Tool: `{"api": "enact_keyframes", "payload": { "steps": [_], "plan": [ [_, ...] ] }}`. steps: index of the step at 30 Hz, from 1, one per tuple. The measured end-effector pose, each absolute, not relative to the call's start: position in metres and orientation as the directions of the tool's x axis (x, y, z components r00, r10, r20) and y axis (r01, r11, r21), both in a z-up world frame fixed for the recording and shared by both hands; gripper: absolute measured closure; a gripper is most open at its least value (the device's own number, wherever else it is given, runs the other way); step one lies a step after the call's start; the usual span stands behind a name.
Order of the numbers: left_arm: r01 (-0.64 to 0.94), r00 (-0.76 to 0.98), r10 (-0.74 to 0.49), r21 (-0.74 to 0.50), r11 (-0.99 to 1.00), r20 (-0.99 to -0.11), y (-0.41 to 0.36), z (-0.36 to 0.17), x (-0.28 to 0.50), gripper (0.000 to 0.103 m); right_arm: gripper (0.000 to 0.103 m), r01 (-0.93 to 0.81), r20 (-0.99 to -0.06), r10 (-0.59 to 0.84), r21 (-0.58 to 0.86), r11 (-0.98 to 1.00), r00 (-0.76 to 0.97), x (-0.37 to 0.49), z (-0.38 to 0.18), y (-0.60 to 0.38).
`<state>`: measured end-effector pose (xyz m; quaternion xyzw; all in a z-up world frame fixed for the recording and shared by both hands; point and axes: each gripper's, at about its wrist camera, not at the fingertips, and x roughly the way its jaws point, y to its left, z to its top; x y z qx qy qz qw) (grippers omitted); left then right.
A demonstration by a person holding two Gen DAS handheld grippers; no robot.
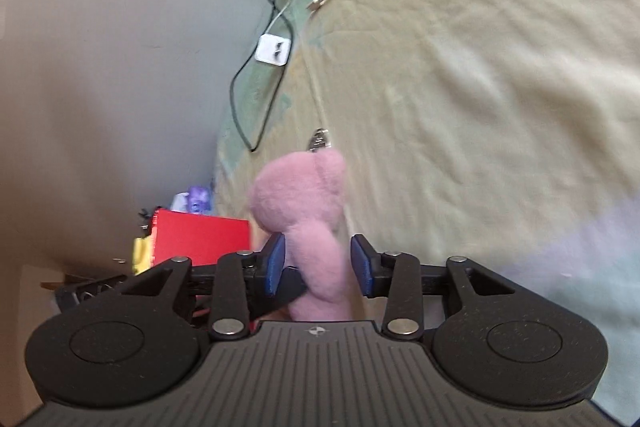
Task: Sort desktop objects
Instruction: 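Close the right gripper on the pink teddy bear and lift it, then carry the pink teddy bear with the right gripper over the red box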
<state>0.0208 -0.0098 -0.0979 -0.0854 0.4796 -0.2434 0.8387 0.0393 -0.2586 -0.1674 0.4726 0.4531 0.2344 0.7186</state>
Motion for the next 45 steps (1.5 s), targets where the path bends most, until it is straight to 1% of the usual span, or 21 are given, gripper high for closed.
{"api": "enact_keyframes", "payload": {
  "steps": [2,4,6,9,17,23,35,45],
  "plan": [
    [0.332,0.422,-0.487,-0.369,0.868,-0.765,-0.012,-0.095,0.018,0.021,0.066,0.057,-0.447,0.762,0.876,0.479,0.468,0.045,-0.164,-0.249],
    [0.335,0.431,-0.469,-0.346,0.876,-0.771,-0.013,-0.094,0.013,0.021,0.065,0.05,-0.447,0.769,0.876,0.48,0.458,0.046,-0.162,-0.248],
    [0.333,0.428,-0.462,-0.34,0.879,-0.777,-0.011,-0.092,0.009,0.021,0.067,0.055,-0.441,0.783,0.883,0.466,0.439,0.044,-0.165,-0.247],
    [0.331,0.424,-0.46,-0.339,0.881,-0.78,-0.007,-0.09,-0.001,0.021,0.068,0.062,-0.434,0.803,0.891,0.45,0.409,0.034,-0.167,-0.246],
    [0.365,0.403,-0.43,-0.289,0.885,-0.808,-0.012,-0.087,-0.046,0.021,0.068,0.099,-0.439,0.828,0.896,0.433,0.348,-0.007,-0.167,-0.244],
    [0.367,0.364,-0.394,-0.259,0.893,-0.844,-0.013,-0.083,-0.065,0.02,0.067,0.093,-0.442,0.843,0.896,0.435,0.307,-0.024,-0.165,-0.235],
    [0.335,0.386,-0.288,-0.158,0.929,-0.876,-0.01,-0.054,-0.063,0.02,0.067,0.039,-0.376,0.869,0.922,0.385,0.322,-0.016,-0.154,-0.212],
    [0.389,0.38,-0.302,-0.145,0.91,-0.874,-0.007,-0.042,-0.06,0.02,0.067,0.04,-0.37,0.84,0.921,0.387,0.396,-0.031,-0.14,-0.21]
  ]
}}
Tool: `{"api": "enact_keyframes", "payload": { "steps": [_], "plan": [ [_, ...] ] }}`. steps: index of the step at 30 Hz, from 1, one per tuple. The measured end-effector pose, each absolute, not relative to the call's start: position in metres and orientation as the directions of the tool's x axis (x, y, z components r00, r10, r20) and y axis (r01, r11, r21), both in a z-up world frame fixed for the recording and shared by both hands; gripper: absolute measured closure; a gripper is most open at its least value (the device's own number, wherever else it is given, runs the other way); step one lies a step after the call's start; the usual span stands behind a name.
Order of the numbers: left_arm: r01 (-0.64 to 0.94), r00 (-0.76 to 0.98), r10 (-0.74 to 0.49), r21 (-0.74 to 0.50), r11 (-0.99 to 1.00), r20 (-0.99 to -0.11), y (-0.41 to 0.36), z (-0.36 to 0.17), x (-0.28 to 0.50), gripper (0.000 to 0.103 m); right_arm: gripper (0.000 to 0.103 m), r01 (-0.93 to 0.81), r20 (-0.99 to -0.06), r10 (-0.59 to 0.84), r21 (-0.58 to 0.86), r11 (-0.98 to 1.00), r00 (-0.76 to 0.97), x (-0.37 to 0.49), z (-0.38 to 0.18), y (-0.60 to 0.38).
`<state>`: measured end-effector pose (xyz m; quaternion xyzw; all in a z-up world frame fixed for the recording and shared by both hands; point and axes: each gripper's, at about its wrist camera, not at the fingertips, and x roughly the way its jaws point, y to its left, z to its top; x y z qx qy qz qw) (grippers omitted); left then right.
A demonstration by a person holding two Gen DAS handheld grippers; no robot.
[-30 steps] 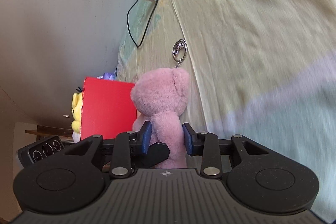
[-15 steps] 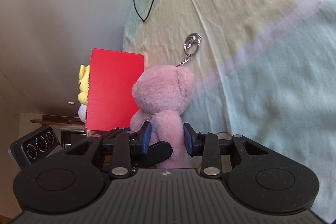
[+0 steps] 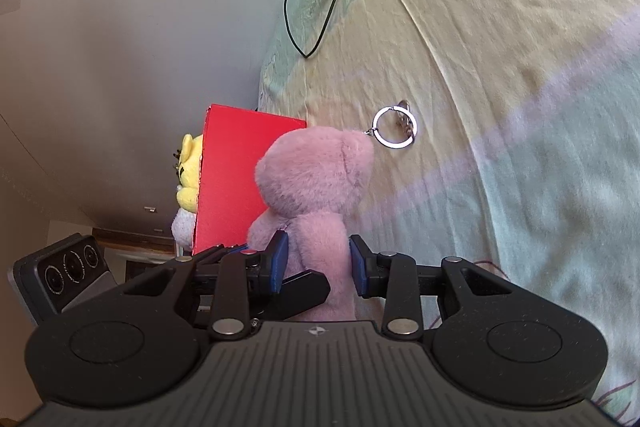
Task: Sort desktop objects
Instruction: 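Carry the pink teddy bear with the right gripper over the red box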
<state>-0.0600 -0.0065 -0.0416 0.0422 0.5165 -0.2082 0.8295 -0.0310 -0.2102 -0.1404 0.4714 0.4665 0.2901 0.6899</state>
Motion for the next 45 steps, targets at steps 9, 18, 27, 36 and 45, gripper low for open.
{"api": "enact_keyframes", "payload": {
  "steps": [9,18,27,36,45],
  "plan": [
    [0.468,0.335,-0.323,-0.141,0.872,-0.885,0.011,-0.038,-0.055,0.02,0.067,0.103,-0.386,0.784,0.916,0.387,0.486,-0.05,-0.136,-0.19],
    [0.554,0.31,-0.371,-0.151,0.819,-0.875,0.029,-0.03,-0.061,0.019,0.067,0.141,-0.4,0.719,0.908,0.394,0.568,-0.072,-0.123,-0.17],
    [0.629,0.319,-0.446,-0.166,0.76,-0.836,0.043,-0.01,-0.067,0.019,0.067,0.133,-0.405,0.647,0.895,0.427,0.646,-0.089,-0.097,-0.159],
    [0.663,0.349,-0.498,-0.165,0.73,-0.794,0.067,0.015,-0.075,0.019,0.067,0.09,-0.384,0.605,0.885,0.457,0.697,-0.1,-0.07,-0.134],
    [0.669,0.431,-0.531,-0.136,0.73,-0.73,0.097,0.048,-0.093,0.019,0.067,0.003,-0.318,0.601,0.885,0.466,0.733,-0.109,-0.037,-0.11]
  ]
}}
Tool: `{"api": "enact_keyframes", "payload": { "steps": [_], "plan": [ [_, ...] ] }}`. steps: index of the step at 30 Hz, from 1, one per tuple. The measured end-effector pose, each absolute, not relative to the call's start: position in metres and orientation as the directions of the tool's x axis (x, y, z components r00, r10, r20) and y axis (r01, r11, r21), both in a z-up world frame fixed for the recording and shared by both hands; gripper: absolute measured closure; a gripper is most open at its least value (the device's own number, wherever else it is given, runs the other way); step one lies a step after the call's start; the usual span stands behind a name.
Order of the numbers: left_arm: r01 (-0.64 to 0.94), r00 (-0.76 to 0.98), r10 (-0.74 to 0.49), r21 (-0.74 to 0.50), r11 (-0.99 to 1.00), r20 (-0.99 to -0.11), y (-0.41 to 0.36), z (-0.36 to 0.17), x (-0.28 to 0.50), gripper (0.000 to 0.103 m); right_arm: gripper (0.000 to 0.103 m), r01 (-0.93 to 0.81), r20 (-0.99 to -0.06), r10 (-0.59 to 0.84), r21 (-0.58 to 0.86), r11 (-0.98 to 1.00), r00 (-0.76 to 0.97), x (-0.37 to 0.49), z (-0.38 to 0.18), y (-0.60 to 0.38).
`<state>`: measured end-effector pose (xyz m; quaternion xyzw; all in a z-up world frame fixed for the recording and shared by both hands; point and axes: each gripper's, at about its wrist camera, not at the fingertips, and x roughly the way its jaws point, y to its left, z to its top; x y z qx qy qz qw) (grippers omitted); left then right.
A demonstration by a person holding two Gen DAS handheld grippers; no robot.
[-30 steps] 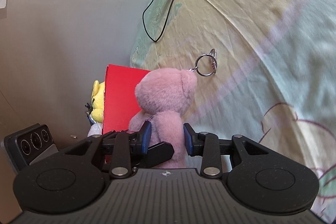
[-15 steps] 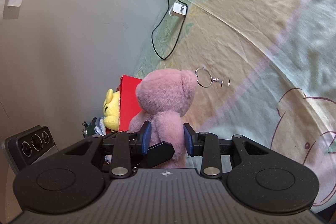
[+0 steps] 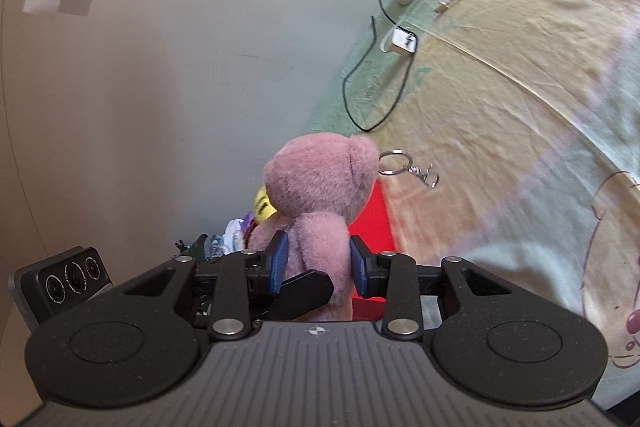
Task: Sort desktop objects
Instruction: 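Carry the pink teddy bear with the right gripper over the red box, then lower the pink teddy bear into the red box beside the tiger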
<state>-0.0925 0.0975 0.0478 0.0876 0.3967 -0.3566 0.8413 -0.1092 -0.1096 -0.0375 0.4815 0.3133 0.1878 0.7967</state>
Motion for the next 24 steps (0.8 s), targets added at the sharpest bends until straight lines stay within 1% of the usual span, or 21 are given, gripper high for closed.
{"api": "enact_keyframes", "payload": {
  "steps": [6,10,16,24],
  "plan": [
    [0.653,0.497,-0.538,-0.114,0.748,-0.682,0.121,0.067,-0.104,0.016,0.067,-0.074,-0.272,0.633,0.883,0.464,0.725,-0.109,-0.015,-0.089],
    [0.627,0.525,-0.54,-0.13,0.768,-0.658,0.142,0.075,-0.107,0.016,0.067,-0.129,-0.244,0.664,0.878,0.461,0.707,-0.103,-0.004,-0.071],
    [0.573,0.584,-0.507,-0.12,0.811,-0.635,0.171,0.083,-0.107,0.015,0.067,-0.189,-0.227,0.702,0.867,0.462,0.675,-0.085,0.007,-0.043],
    [0.489,0.637,-0.448,-0.121,0.864,-0.627,0.206,0.091,-0.093,0.015,0.067,-0.251,-0.201,0.742,0.858,0.448,0.64,-0.053,0.012,-0.01]
  ]
}}
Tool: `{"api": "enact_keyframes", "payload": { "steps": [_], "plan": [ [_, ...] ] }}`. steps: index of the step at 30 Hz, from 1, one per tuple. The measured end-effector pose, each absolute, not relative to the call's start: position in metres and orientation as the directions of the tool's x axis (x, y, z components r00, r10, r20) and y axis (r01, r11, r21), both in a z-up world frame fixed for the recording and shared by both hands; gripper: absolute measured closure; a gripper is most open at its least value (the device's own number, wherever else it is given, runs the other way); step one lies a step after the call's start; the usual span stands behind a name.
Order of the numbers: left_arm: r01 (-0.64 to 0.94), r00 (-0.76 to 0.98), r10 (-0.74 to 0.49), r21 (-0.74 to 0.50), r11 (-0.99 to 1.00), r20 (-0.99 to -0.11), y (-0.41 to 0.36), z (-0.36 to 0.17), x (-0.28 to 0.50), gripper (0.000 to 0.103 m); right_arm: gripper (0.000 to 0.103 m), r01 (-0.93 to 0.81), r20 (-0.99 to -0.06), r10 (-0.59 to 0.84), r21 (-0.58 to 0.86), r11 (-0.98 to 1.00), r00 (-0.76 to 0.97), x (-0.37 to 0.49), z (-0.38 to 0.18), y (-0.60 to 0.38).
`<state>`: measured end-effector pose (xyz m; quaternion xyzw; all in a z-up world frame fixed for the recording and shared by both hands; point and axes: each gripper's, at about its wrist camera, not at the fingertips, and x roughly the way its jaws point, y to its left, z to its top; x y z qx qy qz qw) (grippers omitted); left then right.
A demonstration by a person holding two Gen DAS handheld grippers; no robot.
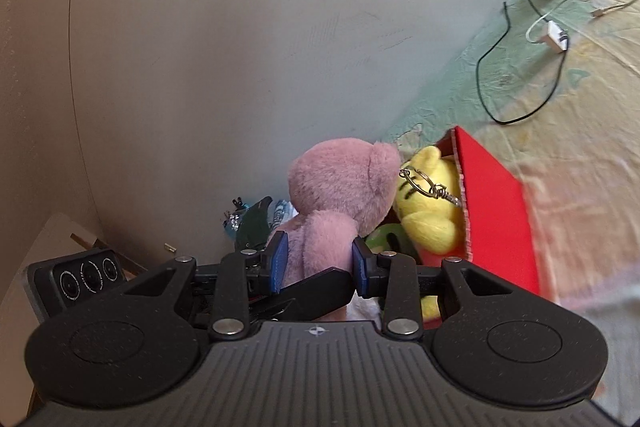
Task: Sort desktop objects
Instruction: 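Lower the pink teddy bear into the red box beside the tiger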
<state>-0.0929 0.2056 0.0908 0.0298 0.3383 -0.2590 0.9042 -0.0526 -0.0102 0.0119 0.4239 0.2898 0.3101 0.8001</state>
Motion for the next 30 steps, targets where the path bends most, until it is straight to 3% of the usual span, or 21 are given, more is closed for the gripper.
{"api": "enact_keyframes", "payload": {
  "steps": [14,30],
  "plan": [
    [0.343,0.673,-0.332,-0.119,0.932,-0.661,0.225,0.072,-0.066,0.014,0.067,-0.283,-0.231,0.813,0.857,0.43,0.535,-0.005,-0.007,0.014],
    [0.278,0.638,-0.311,-0.167,0.946,-0.705,0.239,0.038,-0.045,0.013,0.066,-0.282,-0.305,0.805,0.824,0.491,0.509,0.003,-0.02,0.027]
  ]
}}
